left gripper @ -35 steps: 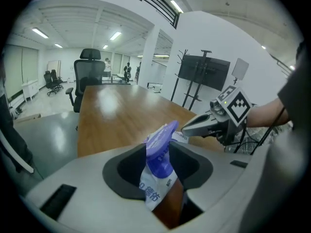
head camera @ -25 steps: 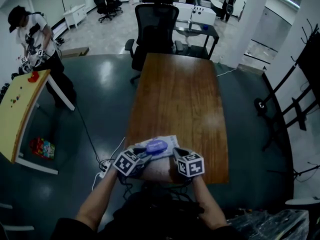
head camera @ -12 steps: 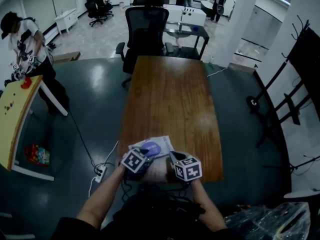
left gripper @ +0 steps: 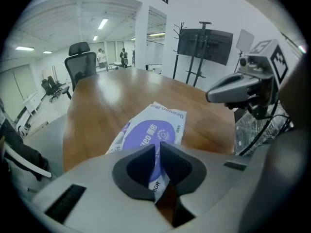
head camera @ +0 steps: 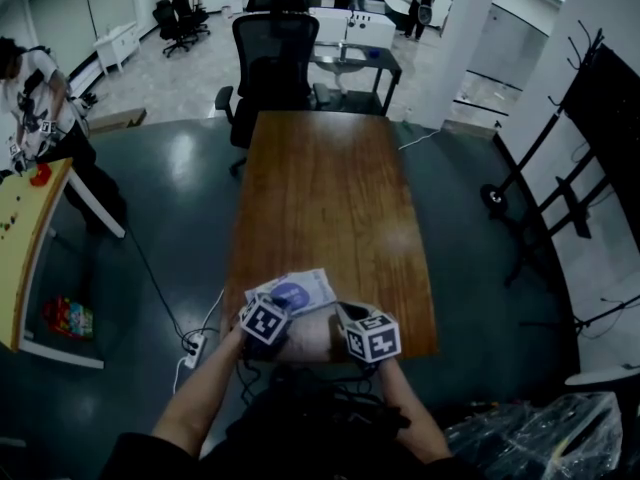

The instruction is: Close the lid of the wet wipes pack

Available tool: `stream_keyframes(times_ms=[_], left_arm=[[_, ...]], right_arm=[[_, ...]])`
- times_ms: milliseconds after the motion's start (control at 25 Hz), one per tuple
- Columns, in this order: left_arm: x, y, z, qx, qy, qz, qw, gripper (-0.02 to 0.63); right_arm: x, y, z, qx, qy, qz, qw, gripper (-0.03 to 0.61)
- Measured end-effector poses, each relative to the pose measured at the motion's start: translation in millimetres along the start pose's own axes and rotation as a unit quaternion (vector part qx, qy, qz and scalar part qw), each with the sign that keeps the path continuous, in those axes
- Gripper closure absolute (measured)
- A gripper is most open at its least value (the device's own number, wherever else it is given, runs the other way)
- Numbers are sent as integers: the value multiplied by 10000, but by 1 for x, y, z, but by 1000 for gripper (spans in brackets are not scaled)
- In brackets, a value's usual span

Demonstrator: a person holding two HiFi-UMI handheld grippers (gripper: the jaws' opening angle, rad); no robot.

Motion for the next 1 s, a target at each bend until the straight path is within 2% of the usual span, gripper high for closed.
stream_keyframes(times_ms=[240,320,440,640,880,1000], left_arm=[[-10,9,2,-97,237,194,9995,572],[-19,16,9,-96,379,357,9986,572],[-41,28,17,-95,730,710,9948,606],[-99,53,35,-209,1066,1649,9803,606],[-165,86,77,-183,667,2664,9614,607],[-193,88,85,-129,675,2973,9523,607]], right_arm=[[-16,16,-2,-134,122,304,9994,568],[-24,23,-3,-124,212,458,9986,568],[-39,35,-7,-18,456,835,9955,568],[-76,61,-30,-176,954,1630,9818,568],[-130,90,-54,38,1154,2521,9608,569],[-150,98,-76,17,1177,2769,9536,571]])
Point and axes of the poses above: the fingertips, and each gripper's own axes: x forward along the fingers, z to its right, y out of its top, the point moved 3 cm from there along -x, backward along the fingers, and after that the axes turned 2 degrees about x, right-handed, at the moved point
